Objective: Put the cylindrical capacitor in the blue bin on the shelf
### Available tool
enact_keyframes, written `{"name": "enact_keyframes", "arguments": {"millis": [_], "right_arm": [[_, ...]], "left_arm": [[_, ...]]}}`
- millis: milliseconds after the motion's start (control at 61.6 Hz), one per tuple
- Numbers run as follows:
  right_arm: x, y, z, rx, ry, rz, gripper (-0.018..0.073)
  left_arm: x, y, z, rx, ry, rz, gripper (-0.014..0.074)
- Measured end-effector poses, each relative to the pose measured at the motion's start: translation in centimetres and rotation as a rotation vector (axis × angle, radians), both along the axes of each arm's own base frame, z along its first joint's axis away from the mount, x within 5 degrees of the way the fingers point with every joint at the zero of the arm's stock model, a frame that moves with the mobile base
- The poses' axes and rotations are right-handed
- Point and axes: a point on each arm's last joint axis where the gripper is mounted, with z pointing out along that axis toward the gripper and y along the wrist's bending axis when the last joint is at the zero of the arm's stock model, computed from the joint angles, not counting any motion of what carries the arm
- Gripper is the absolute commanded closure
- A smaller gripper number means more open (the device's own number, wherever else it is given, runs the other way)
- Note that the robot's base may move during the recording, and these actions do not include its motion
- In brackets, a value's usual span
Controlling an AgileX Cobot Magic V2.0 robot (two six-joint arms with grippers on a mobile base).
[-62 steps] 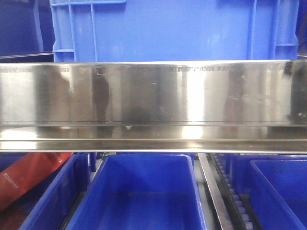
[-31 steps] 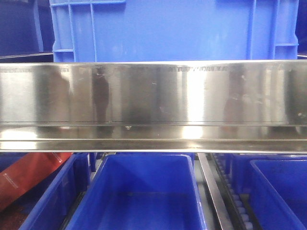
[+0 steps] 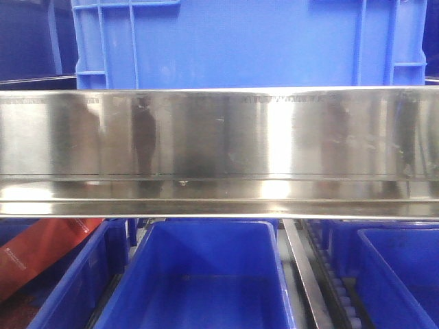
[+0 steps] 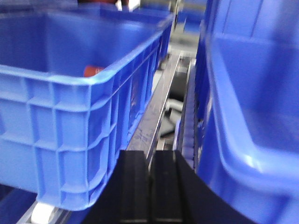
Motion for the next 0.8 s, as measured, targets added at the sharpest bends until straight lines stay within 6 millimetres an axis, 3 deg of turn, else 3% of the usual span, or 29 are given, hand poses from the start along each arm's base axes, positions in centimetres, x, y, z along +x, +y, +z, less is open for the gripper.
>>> {"name": "enact_keyframes", "arguments": {"millis": [292,796], "right_arm": [[-3.6,-0.6,-1.5,0.024,-0.133,-0.003,0.0703],[-3.8,-0.7,-1.5,0.027,-0.149,-0.004,0.0703]], "left_arm": [[0.0,0.0,0.0,0.000,0.000,0.000,0.0707],[0.0,0.0,0.0,0.000,0.000,0.000,0.0707]]}}
